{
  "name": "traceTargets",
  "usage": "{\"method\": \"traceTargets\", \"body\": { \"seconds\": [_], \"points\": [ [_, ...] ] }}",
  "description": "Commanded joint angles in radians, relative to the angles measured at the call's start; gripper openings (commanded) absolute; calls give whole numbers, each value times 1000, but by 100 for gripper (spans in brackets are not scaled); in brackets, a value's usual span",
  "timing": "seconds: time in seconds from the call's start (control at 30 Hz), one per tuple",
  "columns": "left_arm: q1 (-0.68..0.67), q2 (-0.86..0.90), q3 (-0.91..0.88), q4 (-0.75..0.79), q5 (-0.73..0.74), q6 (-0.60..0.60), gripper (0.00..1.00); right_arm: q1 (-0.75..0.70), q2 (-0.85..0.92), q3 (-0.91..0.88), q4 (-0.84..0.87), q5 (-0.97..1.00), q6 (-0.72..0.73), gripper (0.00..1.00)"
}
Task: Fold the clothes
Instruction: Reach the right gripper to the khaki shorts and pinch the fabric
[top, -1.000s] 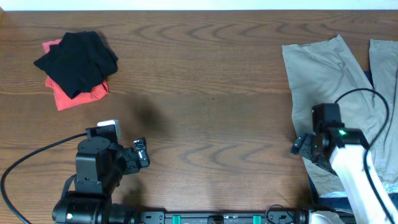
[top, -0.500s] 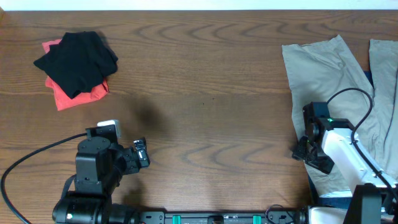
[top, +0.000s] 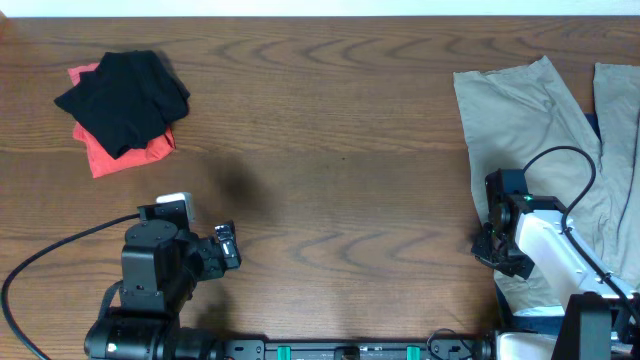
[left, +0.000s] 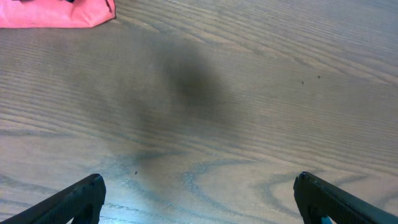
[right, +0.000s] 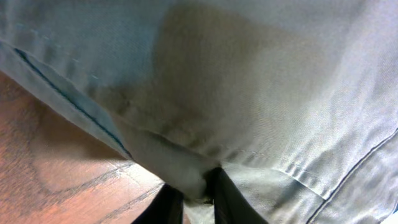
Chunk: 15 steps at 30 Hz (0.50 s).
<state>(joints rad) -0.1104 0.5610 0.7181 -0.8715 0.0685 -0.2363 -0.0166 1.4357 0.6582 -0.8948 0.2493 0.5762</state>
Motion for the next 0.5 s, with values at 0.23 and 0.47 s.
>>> {"method": "traceTargets", "body": {
  "seconds": [0.23, 0.47],
  "points": [
    [-2, 1, 19, 2, 2, -6, 98, 17, 6, 34, -19, 5, 6, 21],
    [-2, 1, 19, 14, 2, -6, 98, 17, 1, 42, -32, -18, 6, 14]
  ]
}}
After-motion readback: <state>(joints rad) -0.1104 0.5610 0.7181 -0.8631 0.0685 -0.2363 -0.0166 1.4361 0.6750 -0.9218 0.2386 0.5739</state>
